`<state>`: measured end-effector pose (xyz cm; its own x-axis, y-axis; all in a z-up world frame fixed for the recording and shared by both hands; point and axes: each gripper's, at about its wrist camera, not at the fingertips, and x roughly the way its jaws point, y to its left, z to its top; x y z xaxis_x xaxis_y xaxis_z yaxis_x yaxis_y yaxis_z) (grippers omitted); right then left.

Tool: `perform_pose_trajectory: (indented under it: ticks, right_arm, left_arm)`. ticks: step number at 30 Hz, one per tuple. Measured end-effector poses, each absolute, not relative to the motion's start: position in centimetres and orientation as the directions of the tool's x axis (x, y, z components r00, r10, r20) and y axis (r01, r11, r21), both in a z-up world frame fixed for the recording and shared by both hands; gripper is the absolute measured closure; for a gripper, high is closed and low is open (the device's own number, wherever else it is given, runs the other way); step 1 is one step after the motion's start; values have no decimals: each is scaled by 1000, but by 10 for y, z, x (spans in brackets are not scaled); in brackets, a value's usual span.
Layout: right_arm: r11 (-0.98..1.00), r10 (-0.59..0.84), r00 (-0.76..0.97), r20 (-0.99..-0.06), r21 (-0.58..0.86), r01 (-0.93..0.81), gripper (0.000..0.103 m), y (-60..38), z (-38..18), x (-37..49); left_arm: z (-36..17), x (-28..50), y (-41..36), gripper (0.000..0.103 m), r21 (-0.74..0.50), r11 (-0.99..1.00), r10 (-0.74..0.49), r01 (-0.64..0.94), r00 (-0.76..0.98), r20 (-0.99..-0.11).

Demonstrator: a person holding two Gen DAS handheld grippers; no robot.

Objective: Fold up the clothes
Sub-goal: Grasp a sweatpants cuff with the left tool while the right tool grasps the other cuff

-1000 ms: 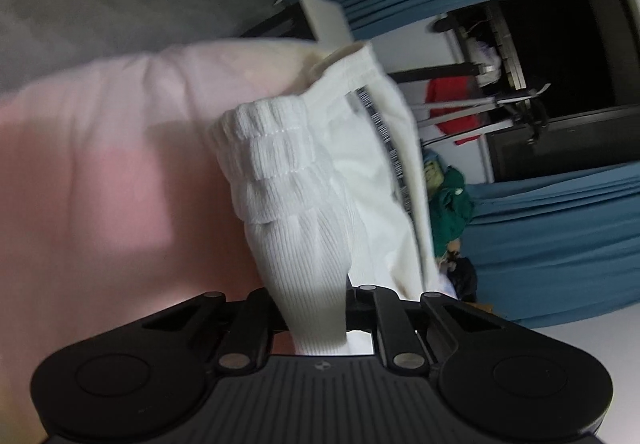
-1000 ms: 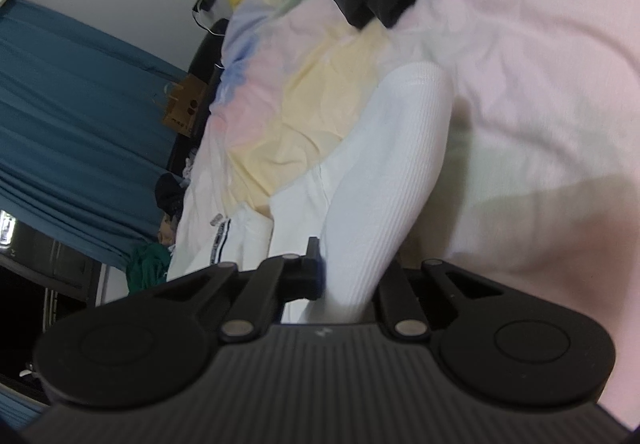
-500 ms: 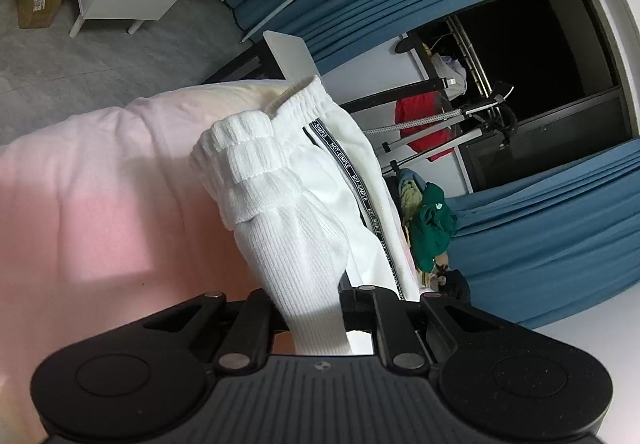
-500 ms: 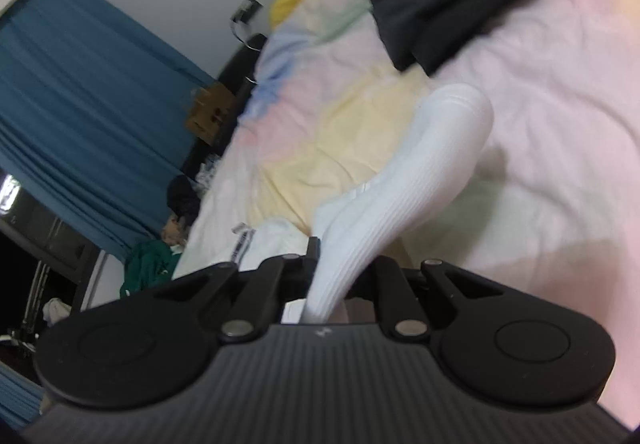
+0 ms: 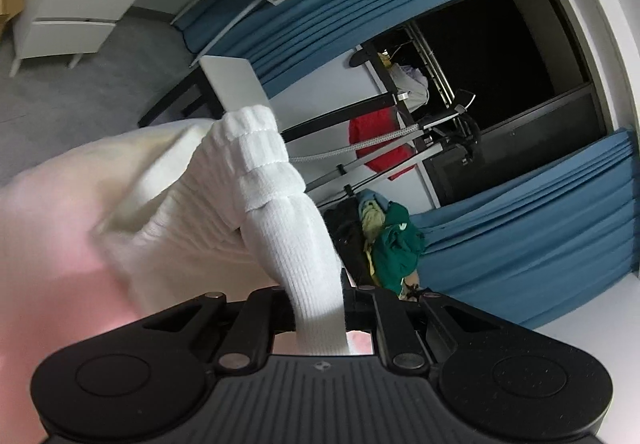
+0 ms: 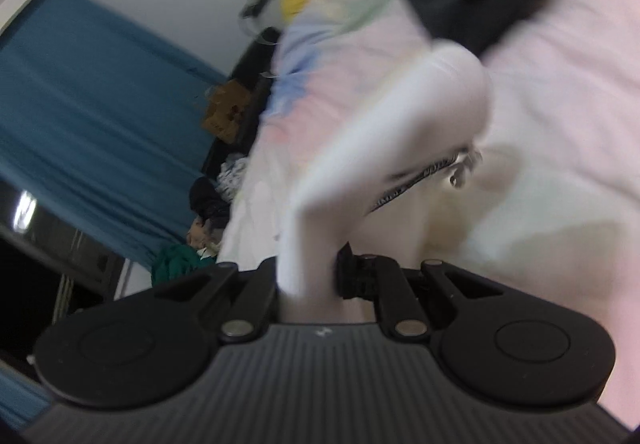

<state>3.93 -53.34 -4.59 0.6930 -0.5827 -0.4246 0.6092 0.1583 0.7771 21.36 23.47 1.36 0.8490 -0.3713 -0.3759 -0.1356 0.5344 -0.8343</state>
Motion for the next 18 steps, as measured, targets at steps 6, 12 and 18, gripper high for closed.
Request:
perform_pose_trajectory:
  ticks: [6,12,18]
  right_arm:
    - [273,-553,695,-459,688,672,93,-568,-26,180]
    - [333,-473,627,-619,533,778,92,-601,-69,301]
    - [385,-396,673,-625,553,739,87,-621,-99,313]
  left_arm:
    - [3,345,209,91,-815,542,-346,-207,828,-441]
    - [-43,453,180,90,-727,624,-307,-286,766,-565]
    - [-58,481,159,74,-646,721,-288,-252,739,-609]
